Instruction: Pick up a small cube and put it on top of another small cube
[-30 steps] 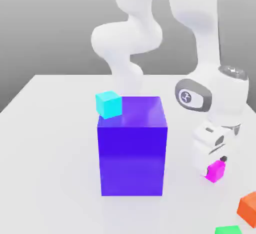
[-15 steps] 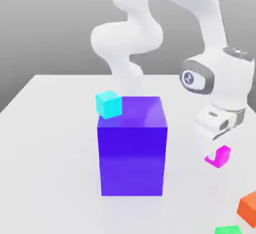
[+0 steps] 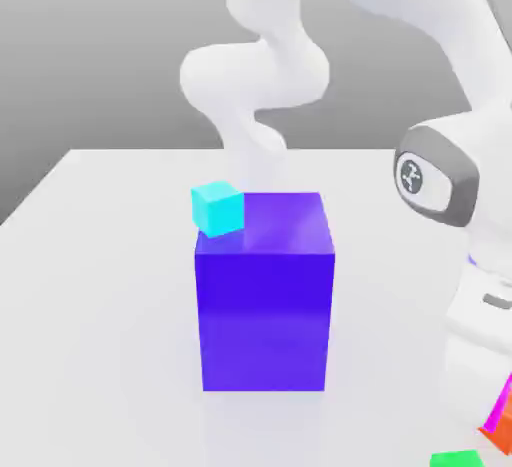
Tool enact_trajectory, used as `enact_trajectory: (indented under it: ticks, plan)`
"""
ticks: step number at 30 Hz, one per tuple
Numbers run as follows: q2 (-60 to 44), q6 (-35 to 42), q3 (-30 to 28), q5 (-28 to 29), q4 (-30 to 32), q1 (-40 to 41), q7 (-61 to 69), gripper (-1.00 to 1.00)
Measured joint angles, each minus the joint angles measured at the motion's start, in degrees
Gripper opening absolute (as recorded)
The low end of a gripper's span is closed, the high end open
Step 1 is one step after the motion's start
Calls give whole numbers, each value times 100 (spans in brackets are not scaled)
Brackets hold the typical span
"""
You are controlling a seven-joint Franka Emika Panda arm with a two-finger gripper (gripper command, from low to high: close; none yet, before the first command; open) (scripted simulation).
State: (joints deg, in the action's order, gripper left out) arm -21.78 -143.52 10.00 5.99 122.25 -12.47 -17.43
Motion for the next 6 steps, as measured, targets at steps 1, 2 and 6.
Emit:
enact_trajectory:
  ticks: [1,2,6]
  plan:
    - [-184,-131,-37,49,-52,-10,5,-100]
    - [-380,-292,-81,100,-85,-35,-10,-100]
    - [-547,-432,-110,149,-107,-50,-33,100]
